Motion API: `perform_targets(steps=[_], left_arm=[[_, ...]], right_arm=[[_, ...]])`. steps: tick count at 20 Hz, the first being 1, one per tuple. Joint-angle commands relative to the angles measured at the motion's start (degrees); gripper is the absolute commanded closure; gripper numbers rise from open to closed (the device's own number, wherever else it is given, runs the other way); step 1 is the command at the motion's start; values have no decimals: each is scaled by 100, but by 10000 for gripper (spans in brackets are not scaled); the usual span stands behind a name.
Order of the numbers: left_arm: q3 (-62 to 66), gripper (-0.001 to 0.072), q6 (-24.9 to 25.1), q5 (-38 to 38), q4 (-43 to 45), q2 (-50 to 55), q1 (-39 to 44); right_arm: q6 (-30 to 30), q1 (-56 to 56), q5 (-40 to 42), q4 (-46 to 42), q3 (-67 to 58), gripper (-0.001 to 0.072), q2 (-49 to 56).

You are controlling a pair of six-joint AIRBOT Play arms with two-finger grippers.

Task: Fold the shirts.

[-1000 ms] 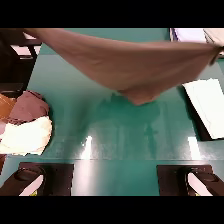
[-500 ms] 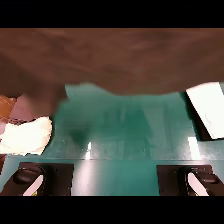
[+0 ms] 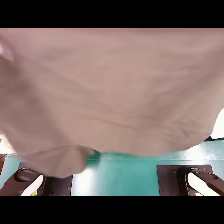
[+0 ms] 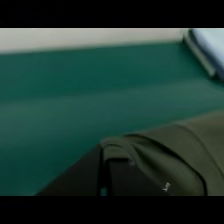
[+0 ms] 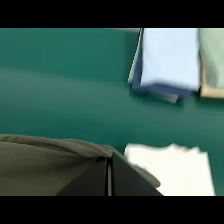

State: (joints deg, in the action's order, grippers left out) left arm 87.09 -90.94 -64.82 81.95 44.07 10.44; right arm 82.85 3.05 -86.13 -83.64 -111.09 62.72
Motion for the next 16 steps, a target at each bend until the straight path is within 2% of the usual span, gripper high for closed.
perform_targets(steps=[1,4,7,10,11,12,13,14,16], left_arm=[[-1438,680,138,76,-35,951,-2],[-2304,680,140,1722,42,1985,-2],[-2142,680,146,2992,87,3056,-13],[-1733,678,138,3237,216,3685,-13],[-1659,656,140,3230,273,3759,-13],[-1637,423,138,3259,308,3768,-13],[-1587,257,138,3167,319,3768,-15],[-1508,278,140,2944,332,3759,-50],[-1325,278,140,2153,332,3624,-234]], right_arm=[[2,87,-157,4,944,697,951],[-2,275,365,9,1414,697,1899],[-2,505,828,7,1185,695,2776],[0,610,951,52,509,695,3442],[0,621,918,168,286,694,3602],[-2,621,887,321,72,670,3740],[-2,592,861,470,-101,489,3818],[-2,531,815,671,-254,344,3860],[-46,378,603,1285,-378,344,3783]])
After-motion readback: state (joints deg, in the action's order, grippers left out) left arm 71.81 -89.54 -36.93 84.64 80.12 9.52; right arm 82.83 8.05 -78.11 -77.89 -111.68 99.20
